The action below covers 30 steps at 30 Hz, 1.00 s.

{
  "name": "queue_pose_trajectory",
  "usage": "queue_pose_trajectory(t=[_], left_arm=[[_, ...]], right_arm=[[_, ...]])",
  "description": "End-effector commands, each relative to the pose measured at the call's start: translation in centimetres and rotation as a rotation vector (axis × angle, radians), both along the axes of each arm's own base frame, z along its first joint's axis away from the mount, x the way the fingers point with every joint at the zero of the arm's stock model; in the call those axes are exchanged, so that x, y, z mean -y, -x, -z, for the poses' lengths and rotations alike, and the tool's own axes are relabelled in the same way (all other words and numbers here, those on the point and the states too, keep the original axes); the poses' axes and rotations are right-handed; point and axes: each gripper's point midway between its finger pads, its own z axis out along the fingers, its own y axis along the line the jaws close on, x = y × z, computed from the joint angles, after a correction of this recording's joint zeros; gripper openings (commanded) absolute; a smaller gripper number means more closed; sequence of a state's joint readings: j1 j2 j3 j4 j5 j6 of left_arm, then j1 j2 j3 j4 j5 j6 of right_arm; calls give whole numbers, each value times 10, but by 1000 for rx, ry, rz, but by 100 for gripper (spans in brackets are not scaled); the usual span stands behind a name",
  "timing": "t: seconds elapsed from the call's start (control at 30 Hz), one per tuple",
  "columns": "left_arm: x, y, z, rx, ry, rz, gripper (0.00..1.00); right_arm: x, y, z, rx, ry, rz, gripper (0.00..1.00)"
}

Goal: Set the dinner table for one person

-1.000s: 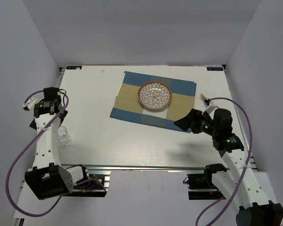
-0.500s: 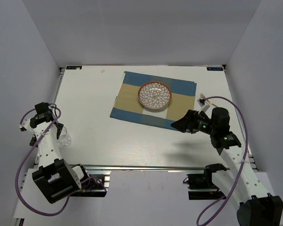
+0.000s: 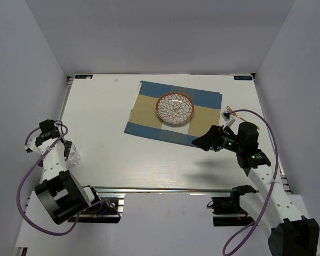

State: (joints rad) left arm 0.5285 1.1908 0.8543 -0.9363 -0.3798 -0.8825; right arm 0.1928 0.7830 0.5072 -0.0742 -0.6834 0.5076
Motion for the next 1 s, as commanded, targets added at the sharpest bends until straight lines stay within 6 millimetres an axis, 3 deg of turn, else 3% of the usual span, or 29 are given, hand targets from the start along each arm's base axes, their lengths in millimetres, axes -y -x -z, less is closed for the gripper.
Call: queue_pose_trajectory(t=[0.0,0.17,0.2,0.23,0.33,0.47,0.5,0.53,0.6,0.63,0.67,0.7,0.73,0.77,0.8,0.83,0.87,0.9,0.93,0.97], left_arm=[[1,-4,-1,73,-2,-64,86],[3,1,21,59,8,-78,63],[4,2,27,46,17,-78,54],[5,3,30,36,27,-77,33],[3,-4,23,48,22,-47,0],[6,-39,-11,153,5,157,0],[23,-70,-25,279,60,303,0],[30,-78,-34,304,67,413,0],[63,-104,-52,388,126,608,0],[76,-114,-75,416,142,688,0],[86,-120,-83,410,140,733,0],[113,-127,-93,409,143,821,0],[122,-138,-120,449,100,853,0],[136,-143,-129,459,94,887,0],[152,-149,-128,432,119,924,0],[184,-160,-144,443,111,1001,0],[201,-165,-143,419,113,1043,0],[224,-172,-122,336,162,1085,0],[262,-172,-117,296,147,1161,0],[277,-183,-128,303,99,1178,0]], right_arm=[[-4,-2,-11,54,-23,-4,89],[-6,-4,-19,74,-23,3,89],[-5,-7,-21,85,-11,16,89],[-4,-7,-21,84,-3,27,88],[-5,-9,-33,131,16,32,86],[-10,-15,-36,124,87,-2,83],[-12,-24,-39,122,110,7,82],[-17,-24,-38,125,132,-12,81],[-22,-35,-29,87,196,2,82],[-26,-45,-46,121,206,10,82],[-30,-49,-44,107,246,23,83],[-40,-56,-39,84,275,7,83],[-46,-67,-65,129,271,22,83],[-55,-72,-70,139,303,38,83],[-60,-80,-63,107,339,52,83],[-65,-91,-95,160,317,82,83],[-73,-95,-105,177,322,106,84],[-78,-103,-107,171,335,121,84],[-79,-106,-113,169,347,136,84],[-86,-109,-141,211,323,148,85]])
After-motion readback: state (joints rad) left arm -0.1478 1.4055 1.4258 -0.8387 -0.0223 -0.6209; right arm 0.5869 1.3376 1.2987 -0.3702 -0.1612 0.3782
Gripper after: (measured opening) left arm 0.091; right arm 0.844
